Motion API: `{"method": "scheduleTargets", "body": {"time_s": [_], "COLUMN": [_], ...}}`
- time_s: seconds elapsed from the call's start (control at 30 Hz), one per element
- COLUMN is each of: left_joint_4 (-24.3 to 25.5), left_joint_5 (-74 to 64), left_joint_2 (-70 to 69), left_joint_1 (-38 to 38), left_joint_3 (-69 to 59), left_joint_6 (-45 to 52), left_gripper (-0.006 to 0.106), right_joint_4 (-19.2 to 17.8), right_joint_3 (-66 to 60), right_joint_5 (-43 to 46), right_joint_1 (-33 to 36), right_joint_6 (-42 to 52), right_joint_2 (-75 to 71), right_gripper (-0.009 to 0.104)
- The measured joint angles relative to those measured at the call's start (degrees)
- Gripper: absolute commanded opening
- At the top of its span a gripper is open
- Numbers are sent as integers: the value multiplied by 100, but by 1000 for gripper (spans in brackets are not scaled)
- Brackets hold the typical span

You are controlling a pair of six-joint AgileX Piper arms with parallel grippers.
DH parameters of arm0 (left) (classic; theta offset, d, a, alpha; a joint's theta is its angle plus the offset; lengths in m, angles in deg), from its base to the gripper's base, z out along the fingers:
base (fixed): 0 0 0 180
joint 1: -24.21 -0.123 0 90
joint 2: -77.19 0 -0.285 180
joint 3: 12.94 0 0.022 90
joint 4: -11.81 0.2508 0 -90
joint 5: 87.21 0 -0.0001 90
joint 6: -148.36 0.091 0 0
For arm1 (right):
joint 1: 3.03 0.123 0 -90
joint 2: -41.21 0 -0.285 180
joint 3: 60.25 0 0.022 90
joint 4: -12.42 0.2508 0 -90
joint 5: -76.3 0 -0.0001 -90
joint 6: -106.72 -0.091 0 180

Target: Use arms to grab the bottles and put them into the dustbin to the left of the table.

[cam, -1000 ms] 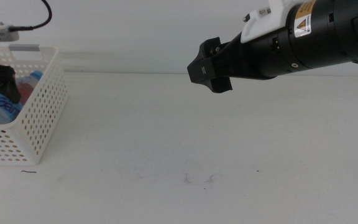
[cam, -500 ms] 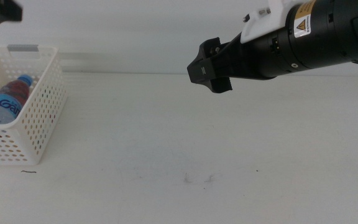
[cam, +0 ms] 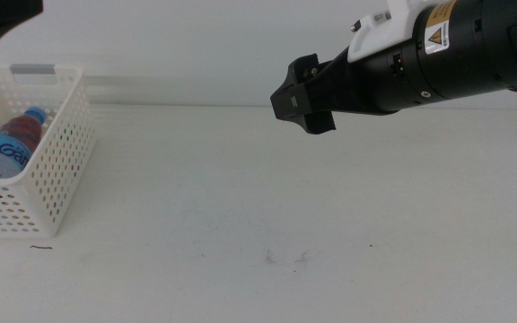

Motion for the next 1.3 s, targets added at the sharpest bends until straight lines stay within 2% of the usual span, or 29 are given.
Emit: {"method": "scheduleTargets", "body": {"time_s": [0.6,0.77,1.0,1.3], "left_joint_4": [23,23,282,319], "left_joint_5": [284,837,2455,2951], "left_joint_2": [0,-165,-1270,-3101], "left_joint_1": [35,35,35,35], "left_joint_3": [-25,-593,-2632,-4848], "left_joint_6": [0,0,0,0], "left_gripper": [94,94,94,94], "right_joint_4": [-65,83,231,241], "right_joint_3": [0,-404,-2218,-5155], "right_joint_5": [0,519,2351,3285], "right_joint_1": [0,-85,-1039,-2854], "right_joint_6": [0,0,0,0], "right_joint_2": [0,-57,-1185,-3790], "right_gripper": [89,89,89,89]}}
